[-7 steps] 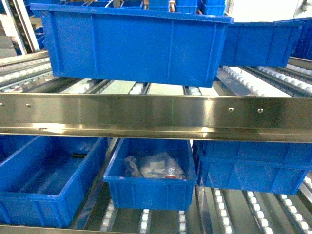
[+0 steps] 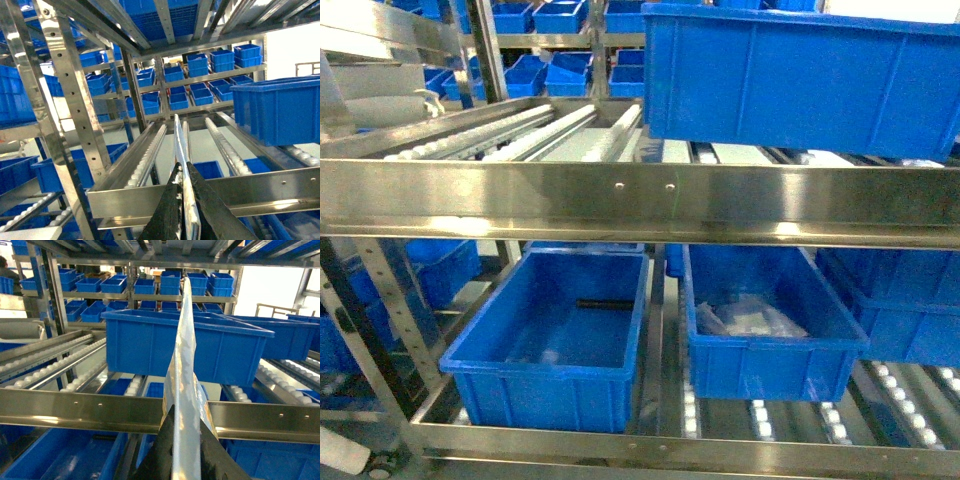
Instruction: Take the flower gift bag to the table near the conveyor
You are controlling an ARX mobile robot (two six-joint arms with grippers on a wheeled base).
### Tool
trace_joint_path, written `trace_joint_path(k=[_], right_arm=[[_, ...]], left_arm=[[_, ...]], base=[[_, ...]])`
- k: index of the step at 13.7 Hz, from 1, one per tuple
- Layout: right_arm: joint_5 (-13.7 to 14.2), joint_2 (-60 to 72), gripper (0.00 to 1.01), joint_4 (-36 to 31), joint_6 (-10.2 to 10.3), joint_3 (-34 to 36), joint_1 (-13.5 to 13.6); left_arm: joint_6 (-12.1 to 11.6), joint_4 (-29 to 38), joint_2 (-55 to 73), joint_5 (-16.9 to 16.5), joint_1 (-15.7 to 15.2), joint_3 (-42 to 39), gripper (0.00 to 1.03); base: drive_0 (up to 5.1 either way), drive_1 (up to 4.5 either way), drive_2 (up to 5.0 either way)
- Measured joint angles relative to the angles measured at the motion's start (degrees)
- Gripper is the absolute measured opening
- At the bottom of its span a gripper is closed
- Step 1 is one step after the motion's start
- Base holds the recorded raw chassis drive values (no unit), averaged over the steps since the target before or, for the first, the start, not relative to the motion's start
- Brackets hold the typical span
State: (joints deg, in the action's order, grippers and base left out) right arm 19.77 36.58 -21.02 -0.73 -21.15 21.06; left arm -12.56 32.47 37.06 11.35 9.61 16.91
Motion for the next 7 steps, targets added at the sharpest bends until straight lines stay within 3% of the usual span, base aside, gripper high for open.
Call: trace_joint_path(k=[7], right_arm=[[0.00,0.07,0.03,0.11,0.00,0.00,-0.04]], left_arm=[[0.00,-0.07,-0.04,0.00,0.00,0.00,0.02]], base=[[-5.0,2.40,2.4]])
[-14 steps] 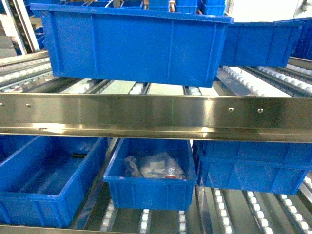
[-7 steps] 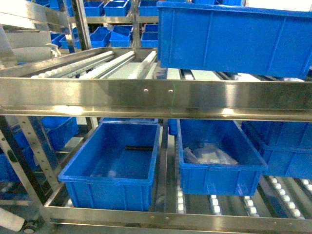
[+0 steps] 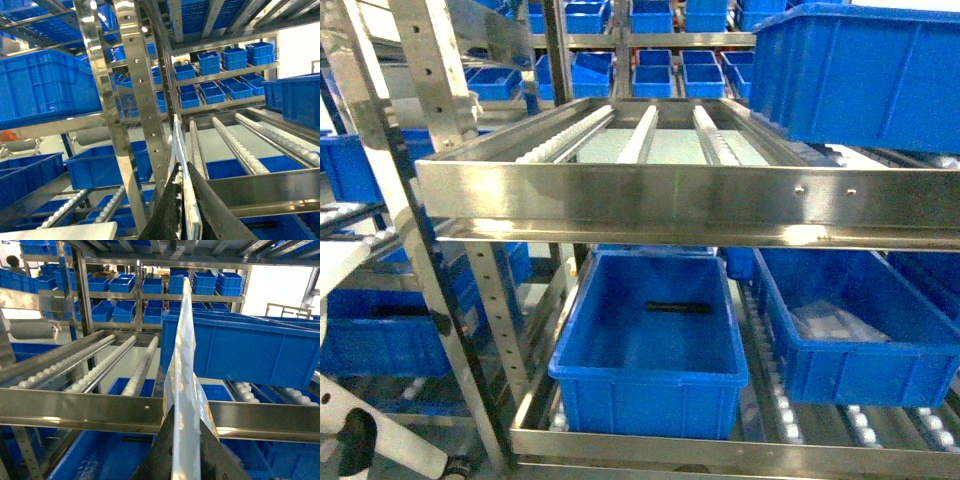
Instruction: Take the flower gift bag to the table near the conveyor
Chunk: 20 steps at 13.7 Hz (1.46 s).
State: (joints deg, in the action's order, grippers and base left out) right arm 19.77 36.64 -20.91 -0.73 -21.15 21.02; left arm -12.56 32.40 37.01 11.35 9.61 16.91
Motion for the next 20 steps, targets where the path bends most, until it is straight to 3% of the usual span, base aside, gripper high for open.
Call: trace_joint_path(k=[20], right_arm=[[-0.02,-0.02,0.03,-0.04,-0.07,0.00,0.04]], left_arm=[[0.00,0.00,0.04,0.00,0.00,0.00,0.02]], base=[[-5.0,2.45,2.5]])
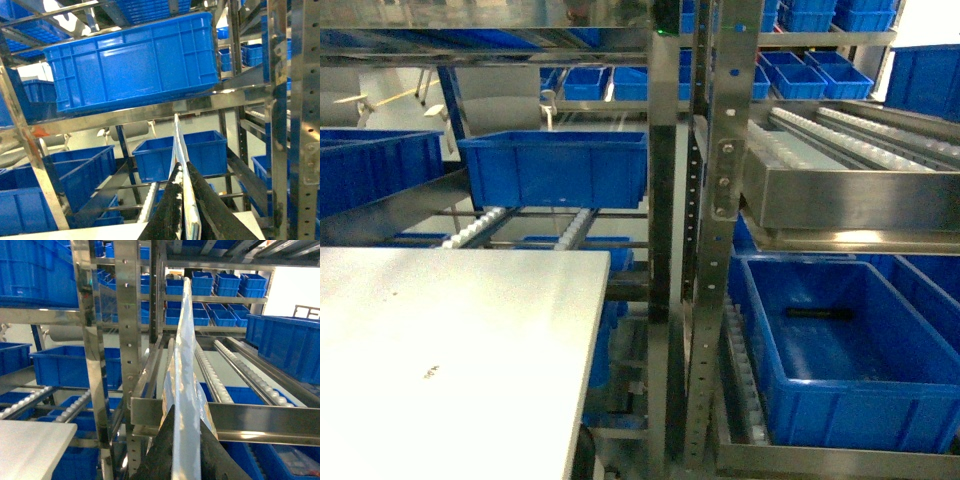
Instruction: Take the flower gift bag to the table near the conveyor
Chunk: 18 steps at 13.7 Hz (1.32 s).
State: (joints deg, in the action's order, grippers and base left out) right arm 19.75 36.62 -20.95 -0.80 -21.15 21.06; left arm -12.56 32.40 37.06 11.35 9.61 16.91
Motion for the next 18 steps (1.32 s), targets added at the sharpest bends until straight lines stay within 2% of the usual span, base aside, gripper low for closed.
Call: trace_joint_path(k=[18], right_arm=[[0.00,-0.04,0.03,-0.17,-0.13,0.00,0.00]], left_arm=[[0.00,0.15,-0.02,0.02,0.00,0.00,0.02]], base=[[-4.9,2.25,2.6]])
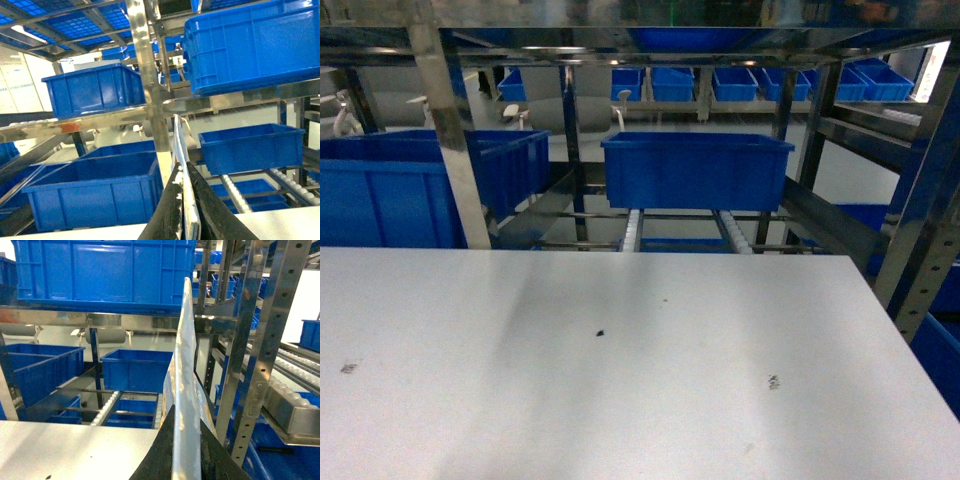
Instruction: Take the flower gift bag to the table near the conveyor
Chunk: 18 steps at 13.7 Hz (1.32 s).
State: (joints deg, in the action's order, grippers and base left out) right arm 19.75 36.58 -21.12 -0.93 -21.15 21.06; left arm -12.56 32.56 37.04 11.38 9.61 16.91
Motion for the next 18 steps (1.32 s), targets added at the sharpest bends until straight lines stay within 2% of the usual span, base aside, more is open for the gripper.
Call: trace_joint_path(k=[14,18], right_arm=[[0.00,0.02,0.03,0.11,0.00,0.00,0.00],[-0.17,0.07,0.03,0.20,0.00,0.00,0.31]], left_arm=[[0.00,-0.20,0.04,-0.02,0.00,0.00,0.02],[-0.13,0.00,-0.04,0.39,-0.22,0.00,0.02]], base=[[-4.9,1.58,3.2],[0.0,0.00,0.0]])
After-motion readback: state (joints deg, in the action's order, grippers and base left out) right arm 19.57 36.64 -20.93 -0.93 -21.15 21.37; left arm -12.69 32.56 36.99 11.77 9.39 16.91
